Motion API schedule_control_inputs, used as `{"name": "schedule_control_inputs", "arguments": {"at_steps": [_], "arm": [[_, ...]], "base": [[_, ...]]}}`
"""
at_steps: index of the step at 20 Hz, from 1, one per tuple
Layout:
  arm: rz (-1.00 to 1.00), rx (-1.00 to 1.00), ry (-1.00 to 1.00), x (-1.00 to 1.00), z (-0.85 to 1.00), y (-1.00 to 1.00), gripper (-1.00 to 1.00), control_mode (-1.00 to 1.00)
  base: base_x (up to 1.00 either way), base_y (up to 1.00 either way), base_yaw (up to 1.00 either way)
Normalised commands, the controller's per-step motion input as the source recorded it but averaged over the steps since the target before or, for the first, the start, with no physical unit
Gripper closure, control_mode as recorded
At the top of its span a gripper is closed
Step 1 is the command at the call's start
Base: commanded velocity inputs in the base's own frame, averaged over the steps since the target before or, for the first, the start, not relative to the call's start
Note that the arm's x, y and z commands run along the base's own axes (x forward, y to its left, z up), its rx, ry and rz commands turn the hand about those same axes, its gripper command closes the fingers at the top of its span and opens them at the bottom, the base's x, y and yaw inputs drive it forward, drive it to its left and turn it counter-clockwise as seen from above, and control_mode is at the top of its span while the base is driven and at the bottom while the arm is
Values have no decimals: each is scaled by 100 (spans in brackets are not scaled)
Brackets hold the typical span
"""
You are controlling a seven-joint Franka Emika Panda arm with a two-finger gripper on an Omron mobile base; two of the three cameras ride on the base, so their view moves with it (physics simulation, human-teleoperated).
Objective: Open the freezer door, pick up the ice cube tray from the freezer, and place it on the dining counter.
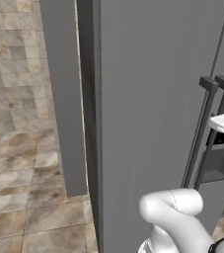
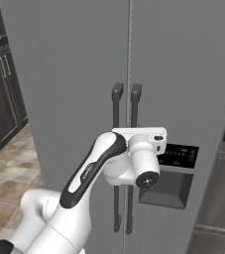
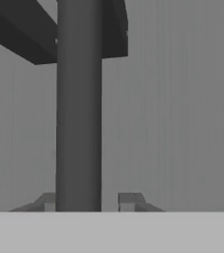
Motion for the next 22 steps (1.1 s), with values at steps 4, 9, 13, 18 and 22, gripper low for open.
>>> {"name": "schedule_control_inputs", "arguments": {"at_steps": [4, 9, 13, 18, 22], "arm": [[0, 0, -1, -42, 0, -22, 100, -100], [0, 0, -3, -69, 2, -60, 100, -100], [-4, 0, -1, -68, 1, -85, 100, -100], [-9, 0, 0, -63, 0, -93, 100, -100], [-13, 0, 0, -59, 0, -94, 100, -100]], "base": [[0, 0, 0], [0, 0, 0], [0, 0, 0], [0, 0, 0], [0, 0, 0]]}}
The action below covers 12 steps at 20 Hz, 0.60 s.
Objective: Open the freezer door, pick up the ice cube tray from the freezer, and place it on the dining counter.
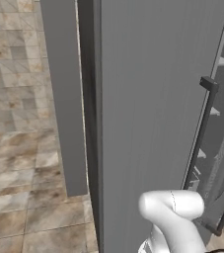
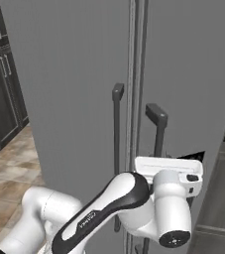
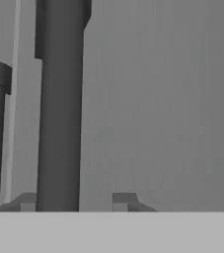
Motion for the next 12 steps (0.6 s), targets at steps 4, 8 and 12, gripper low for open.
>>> {"name": "schedule_control_inputs", "arguments": {"at_steps": [4, 8, 12], "arm": [[-17, 0, 0, -66, 0, -94, 100, -100], [-21, 0, 0, -65, 0, -89, 100, -100], [-23, 0, 0, -61, 0, -81, 100, -100]], "base": [[0, 0, 0], [0, 0, 0], [0, 0, 0]]}}
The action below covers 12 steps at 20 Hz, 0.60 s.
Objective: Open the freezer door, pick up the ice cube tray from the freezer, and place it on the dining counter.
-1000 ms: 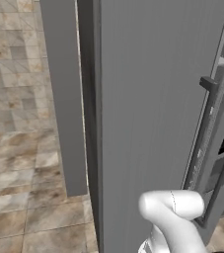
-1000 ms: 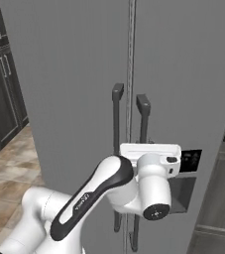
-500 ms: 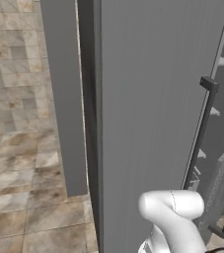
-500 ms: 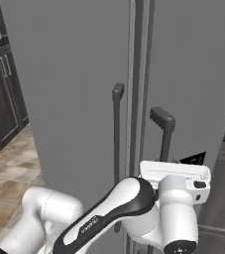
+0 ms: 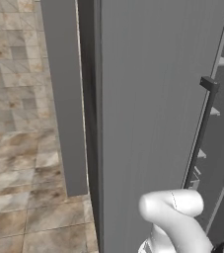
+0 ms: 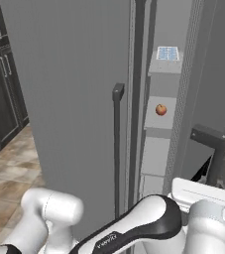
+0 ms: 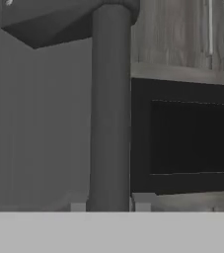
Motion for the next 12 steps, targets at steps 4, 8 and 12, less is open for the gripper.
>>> {"name": "schedule_control_inputs", "arguments": {"at_steps": [4, 8, 12], "arm": [[-23, 0, 0, -49, 0, -44, 100, -100], [-6, 0, 0, -33, 0, 13, -100, -100], [0, 0, 0, -41, 0, 30, -100, -100]], "base": [[0, 0, 0], [0, 0, 0], [0, 0, 0]]}}
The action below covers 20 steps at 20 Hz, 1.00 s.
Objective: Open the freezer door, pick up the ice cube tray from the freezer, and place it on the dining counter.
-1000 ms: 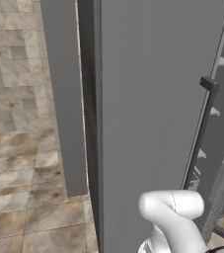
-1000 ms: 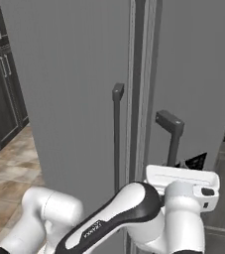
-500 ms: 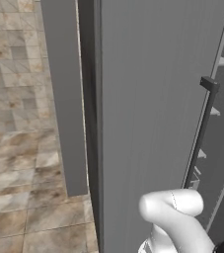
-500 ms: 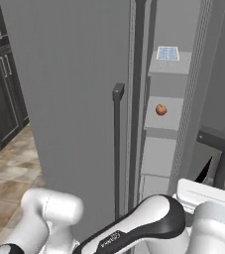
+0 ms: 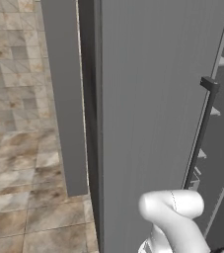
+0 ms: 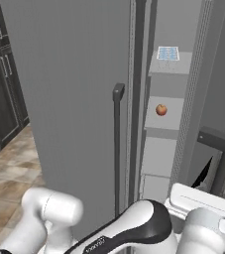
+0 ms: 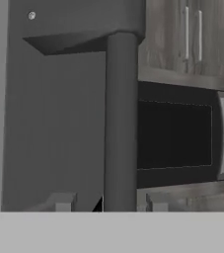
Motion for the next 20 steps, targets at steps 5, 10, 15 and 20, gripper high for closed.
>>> {"name": "schedule_control_inputs", "arguments": {"at_steps": [5, 10, 15, 20], "arm": [[0, 0, 0, -66, 0, 18, -100, -100], [-1, 0, 0, -74, 8, 39, -100, -100], [-8, -1, 0, -57, 22, 74, -100, -100], [-22, -6, 0, -12, 38, 100, -100, -100]], "base": [[0, 0, 0], [0, 0, 0], [0, 0, 0], [0, 0, 0]]}}
